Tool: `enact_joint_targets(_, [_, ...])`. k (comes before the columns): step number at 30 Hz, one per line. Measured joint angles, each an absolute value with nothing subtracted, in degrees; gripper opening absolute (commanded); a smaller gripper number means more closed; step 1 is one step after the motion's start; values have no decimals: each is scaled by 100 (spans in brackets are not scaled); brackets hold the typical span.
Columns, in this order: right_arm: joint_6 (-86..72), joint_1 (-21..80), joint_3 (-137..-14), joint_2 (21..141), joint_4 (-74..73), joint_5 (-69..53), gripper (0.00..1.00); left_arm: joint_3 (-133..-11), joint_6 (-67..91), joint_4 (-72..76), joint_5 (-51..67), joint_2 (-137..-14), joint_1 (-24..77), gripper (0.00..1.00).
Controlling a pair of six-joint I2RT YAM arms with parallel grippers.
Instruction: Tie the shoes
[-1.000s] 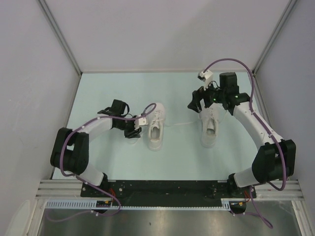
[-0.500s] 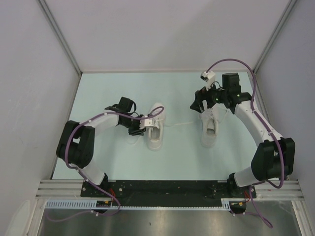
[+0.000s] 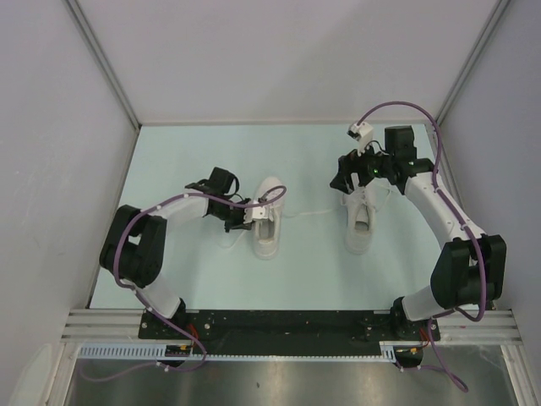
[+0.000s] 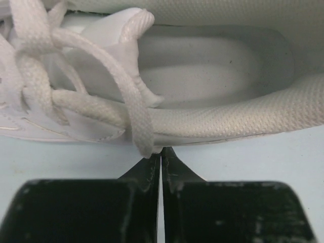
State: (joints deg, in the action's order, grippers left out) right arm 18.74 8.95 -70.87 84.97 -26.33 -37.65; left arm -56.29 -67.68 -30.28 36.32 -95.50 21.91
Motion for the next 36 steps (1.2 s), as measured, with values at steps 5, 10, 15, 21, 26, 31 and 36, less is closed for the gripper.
enact_joint_targets(5, [1887, 875, -7087, 8497, -2652, -3811, 91, -5592, -6545, -2969, 3658, -9362, 2126, 0])
enact_joint_targets(10, [1898, 899, -7087, 8527, -2757, -3892, 89, -5592, -6287, -3114, 3907, -8678, 1911, 0])
enact_joint_targets(15, [1916, 1011, -7087, 8737, -2770, -3938, 86, -5859, -5981, -3328, 4228, -8204, 1828, 0])
enact_joint_targets(21, [1907, 1278, -7087, 8954, -2764, -3955, 80, -6062, -5282, -3170, 4609, -8060, 1828, 0])
enact_joint_targets(26, [1715, 1457, -7087, 9207, -2676, -4110, 69, -6062, -4383, -2663, 4897, -8058, 1831, 0])
enact_joint_targets(31, [1542, 1553, -7087, 9367, -2521, -4176, 59, -6036, -3400, -1826, 5022, -8068, 1837, 0])
enact_joint_targets(36, [1500, 1774, -7087, 9686, -2464, -4163, 57, -5940, -2510, -1002, 5033, -8154, 1837, 0])
